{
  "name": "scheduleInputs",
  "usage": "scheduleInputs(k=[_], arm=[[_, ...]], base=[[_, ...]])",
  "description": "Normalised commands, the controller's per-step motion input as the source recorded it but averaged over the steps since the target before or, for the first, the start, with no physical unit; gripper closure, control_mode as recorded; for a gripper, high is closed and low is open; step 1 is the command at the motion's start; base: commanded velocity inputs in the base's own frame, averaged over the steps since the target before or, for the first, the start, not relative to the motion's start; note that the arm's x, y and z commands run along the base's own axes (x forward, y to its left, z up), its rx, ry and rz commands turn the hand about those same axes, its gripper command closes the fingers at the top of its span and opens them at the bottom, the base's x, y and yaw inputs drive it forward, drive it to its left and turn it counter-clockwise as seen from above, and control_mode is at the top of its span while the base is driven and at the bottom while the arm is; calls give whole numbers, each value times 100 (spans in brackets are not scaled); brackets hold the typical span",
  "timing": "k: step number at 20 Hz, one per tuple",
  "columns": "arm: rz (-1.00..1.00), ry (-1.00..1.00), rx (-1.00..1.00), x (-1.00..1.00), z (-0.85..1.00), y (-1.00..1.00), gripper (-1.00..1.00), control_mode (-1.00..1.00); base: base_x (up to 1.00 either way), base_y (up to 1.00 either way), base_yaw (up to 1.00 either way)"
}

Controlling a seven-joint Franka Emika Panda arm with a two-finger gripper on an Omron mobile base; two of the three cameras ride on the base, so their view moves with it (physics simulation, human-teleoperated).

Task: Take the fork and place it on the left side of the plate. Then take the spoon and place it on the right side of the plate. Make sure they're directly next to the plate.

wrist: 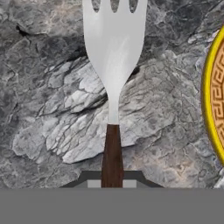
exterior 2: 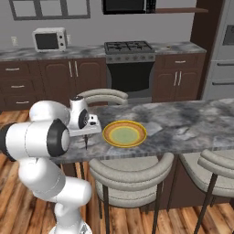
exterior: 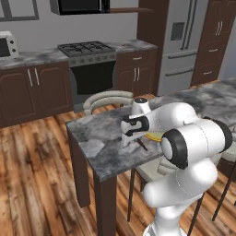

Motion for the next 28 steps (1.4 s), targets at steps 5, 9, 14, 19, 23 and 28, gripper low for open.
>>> scheduleInputs(k=[5, 9, 14, 19, 23, 28], arm=[[0, 0, -2, 22, -34, 0, 100, -100], [0, 0, 0, 28, -29, 0, 100, -100], [0, 0, 0, 28, -23, 0, 100, -100], [0, 0, 0, 39, -22, 0, 100, -100], [0, 0, 0, 38, -25, -1, 100, -100], [0, 0, 0, 33, -31, 0, 100, -100]], base=[[0, 0, 0], [0, 0, 0], [0, 0, 0], [0, 0, 0], [0, 0, 0], [0, 0, 0]])
